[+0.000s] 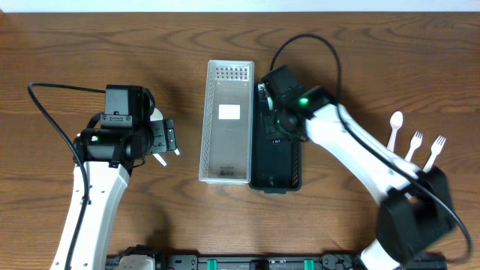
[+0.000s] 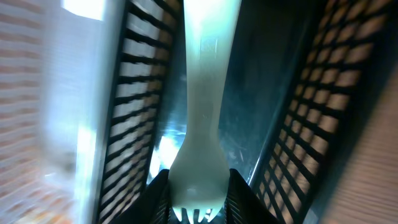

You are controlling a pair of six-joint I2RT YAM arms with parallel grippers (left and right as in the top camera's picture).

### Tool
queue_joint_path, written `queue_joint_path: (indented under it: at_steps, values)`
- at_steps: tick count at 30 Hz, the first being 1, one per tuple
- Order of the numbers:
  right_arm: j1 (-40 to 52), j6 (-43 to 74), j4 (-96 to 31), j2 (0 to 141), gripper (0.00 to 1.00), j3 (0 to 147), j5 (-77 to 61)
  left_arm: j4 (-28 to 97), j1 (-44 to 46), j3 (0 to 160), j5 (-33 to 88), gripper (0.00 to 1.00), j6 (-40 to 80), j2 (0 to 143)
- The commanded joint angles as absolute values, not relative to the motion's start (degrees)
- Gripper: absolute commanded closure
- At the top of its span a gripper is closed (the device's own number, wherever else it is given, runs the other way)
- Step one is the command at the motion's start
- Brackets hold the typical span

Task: Pack container
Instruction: 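Carry the green fork into the black basket and release it, then move the right gripper back over the white spoon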

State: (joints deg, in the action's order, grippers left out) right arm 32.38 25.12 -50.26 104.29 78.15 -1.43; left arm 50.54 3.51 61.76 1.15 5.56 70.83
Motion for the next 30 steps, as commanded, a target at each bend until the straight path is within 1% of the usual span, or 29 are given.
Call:
queue_joint_path:
  at_steps: [1,2,4,5,6,7,8,10,14,16,17,19,23,26,30]
  values:
    - [32.71,27.4,-50.3,108.31,0.99,77.89,-0.67,50.54,3.62,62.59,1.08,0.13,5.23,70.24]
    - [32.71,27.33,-50.17,108.9,0.96,77.89,-0.67,50.54,3.62,62.59,1.1,0.13,5.23,70.24]
    - [32.69,26.15,-49.71,108.97,0.71,77.91,-0.64,50.54,3.62,62.59,1.08,0.13,5.23,70.24]
    - [32.64,25.23,-49.45,108.57,0.53,78.11,-0.67,50.54,3.62,62.59,1.1,0.13,5.23,70.24]
    - [32.62,24.56,-49.45,108.25,0.46,78.43,-0.64,50.54,3.62,62.59,1.1,0.13,5.23,70.24]
    - [32.58,23.86,-49.6,107.81,0.43,79.02,-0.64,50.54,3.62,62.59,1.08,0.13,5.23,70.24]
    - [32.53,23.49,-50.04,107.24,0.37,79.88,-0.64,50.54,3.62,62.59,1.08,0.13,5.23,70.24]
    - [32.21,22.81,-51.55,105.71,0.34,82.41,-0.27,50.54,3.62,62.59,1.1,0.13,5.23,70.24]
    - [28.95,22.44,-57.06,100.64,0.34,89.76,4.27,50.54,3.62,62.59,1.08,0.13,5.23,70.24]
    - [25.39,22.44,-59.27,97.43,0.27,92.86,6.42,50.54,3.62,62.59,1.08,0.13,5.23,70.24]
    - [23.2,22.44,-59.99,96.01,0.23,93.86,6.87,50.54,3.62,62.59,1.08,0.13,5.23,70.24]
    - [17.58,22.44,-61.01,93.38,0.2,94.61,7.14,50.54,3.62,62.59,1.1,0.13,5.23,70.24]
    - [3.03,21.74,-64.34,92.42,0.16,94.15,7.07,50.57,3.62,62.59,1.1,0.13,5.23,70.24]
    - [-6.13,18.04,-64.4,93.86,0.16,91.9,5.69,50.57,3.62,62.59,1.1,0.13,5.23,70.24]
    - [-15.0,13.04,-62.5,97.43,0.14,87.7,2.66,50.57,3.62,62.59,1.08,0.13,5.23,70.24]
